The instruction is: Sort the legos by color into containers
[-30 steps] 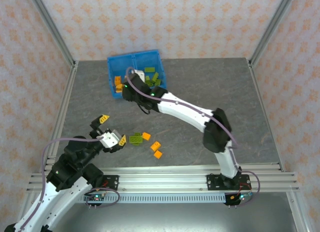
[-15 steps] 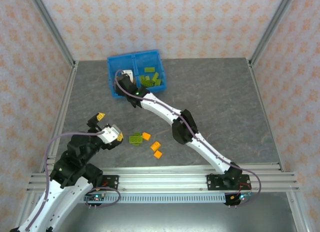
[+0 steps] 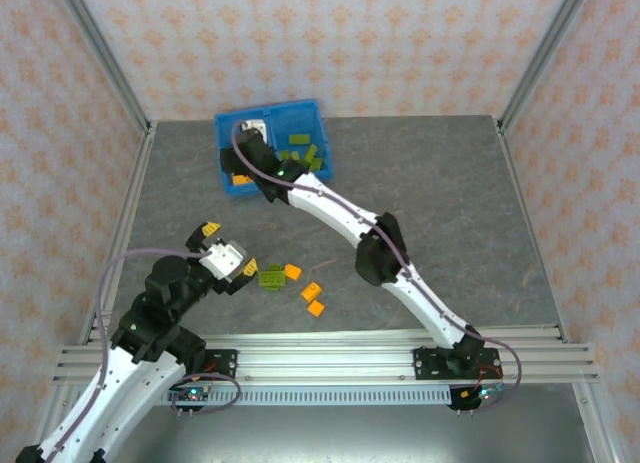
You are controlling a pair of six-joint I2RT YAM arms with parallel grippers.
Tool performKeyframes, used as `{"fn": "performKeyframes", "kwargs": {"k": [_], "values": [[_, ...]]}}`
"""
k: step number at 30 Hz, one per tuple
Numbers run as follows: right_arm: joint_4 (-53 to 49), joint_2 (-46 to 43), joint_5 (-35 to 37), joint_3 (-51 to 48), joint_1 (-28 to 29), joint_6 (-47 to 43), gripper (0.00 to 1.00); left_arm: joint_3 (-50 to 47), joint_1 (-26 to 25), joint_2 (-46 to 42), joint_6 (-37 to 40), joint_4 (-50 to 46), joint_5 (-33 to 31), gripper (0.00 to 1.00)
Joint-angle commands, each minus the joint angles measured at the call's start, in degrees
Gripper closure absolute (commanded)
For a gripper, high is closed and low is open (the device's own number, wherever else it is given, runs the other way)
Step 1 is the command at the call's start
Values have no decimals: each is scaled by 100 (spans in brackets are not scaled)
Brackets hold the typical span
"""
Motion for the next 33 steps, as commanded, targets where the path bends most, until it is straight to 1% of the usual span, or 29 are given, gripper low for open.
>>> {"fn": "performKeyframes", "kwargs": {"k": [1,3,4,6,7,8,9,10,12,13,14,17,19,20,23,26,28,33], "values": [[-331,-1852,-70,-1189,-67,-85,17,148,52,524,-1609,807,-581,0],[-38,-2915,-241,-2700,-124,-206,15,487,46,967,-2670,642,-1225,0],[95,-3381,-325,-3360,-151,-234,14,825,55,1286,-3111,350,-1414,0],[235,-4439,-522,-4737,-218,-185,13,1518,48,1923,-3640,-397,-1030,0],[251,-4891,-615,-5234,-234,-168,12,1892,33,2234,-4024,-802,-668,0],[227,-5471,-681,-5939,-245,-143,11,2264,-13,2603,-4408,-1115,-247,0],[156,-5896,-704,-6381,-245,-103,11,2446,-88,2840,-4697,-1266,62,2],[15,-6381,-696,-6831,-245,-36,10,2571,-287,3065,-5176,-1374,253,4],[-345,-7182,-581,-7500,-251,157,9,2609,-773,3375,-6101,-1342,179,10],[-604,-7570,-443,-7808,-253,276,8,2523,-1098,3513,-6482,-1164,192,12],[-838,-7936,-298,-8051,-253,407,8,2498,-1487,3661,-6617,-1053,95,14],[-1469,-8736,78,-8547,-269,825,6,2773,-2487,4361,-6575,-1437,-651,17],[-1719,-9100,134,-8731,-271,1098,5,3066,-2794,5014,-6463,-1920,-770,23],[-1796,-9245,117,-8810,-271,1198,5,3243,-2890,5375,-6257,-2143,-652,23],[-1863,-9534,-7,-9022,-271,1374,4,3668,-3083,6256,-5729,-2620,-630,30],[-2011,-9592,-85,-9162,-271,1497,5,3958,-3112,6970,-5492,-2860,-818,33],[-2091,-9591,-185,-9215,-271,1604,4,4004,-3117,7286,-5340,-2812,-897,36],[-2154,-9680,-368,-9323,-270,1791,4,3982,-3114,7753,-5178,-2517,-697,44]]}}
